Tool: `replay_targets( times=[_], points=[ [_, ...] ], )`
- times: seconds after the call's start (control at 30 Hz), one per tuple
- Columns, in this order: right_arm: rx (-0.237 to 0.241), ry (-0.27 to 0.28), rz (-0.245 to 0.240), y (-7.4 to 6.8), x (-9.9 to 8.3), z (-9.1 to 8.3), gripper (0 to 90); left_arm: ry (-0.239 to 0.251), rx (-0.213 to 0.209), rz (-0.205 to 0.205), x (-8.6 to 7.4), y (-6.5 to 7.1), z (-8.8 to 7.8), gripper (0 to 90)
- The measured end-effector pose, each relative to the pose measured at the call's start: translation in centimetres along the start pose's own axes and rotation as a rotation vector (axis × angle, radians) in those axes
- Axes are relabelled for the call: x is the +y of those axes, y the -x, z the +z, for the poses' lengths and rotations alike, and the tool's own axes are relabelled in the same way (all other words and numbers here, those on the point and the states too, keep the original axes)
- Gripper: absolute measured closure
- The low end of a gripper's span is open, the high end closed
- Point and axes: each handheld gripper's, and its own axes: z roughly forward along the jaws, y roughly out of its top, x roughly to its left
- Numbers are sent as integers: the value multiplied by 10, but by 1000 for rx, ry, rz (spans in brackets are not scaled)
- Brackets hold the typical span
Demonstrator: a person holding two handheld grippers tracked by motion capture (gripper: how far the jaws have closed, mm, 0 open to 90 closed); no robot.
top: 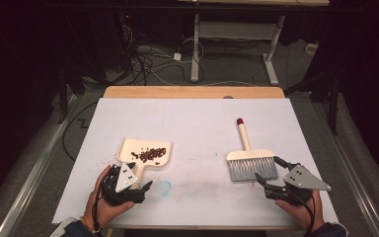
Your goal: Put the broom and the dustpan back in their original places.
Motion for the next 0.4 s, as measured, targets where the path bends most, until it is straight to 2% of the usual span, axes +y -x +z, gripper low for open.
replay_targets(
  times=[0.4],
  points=[
    [-10, -6, -10, 0, 1, 0, 222, -10, 14, 0, 1, -1, 1, 193]
  ],
)
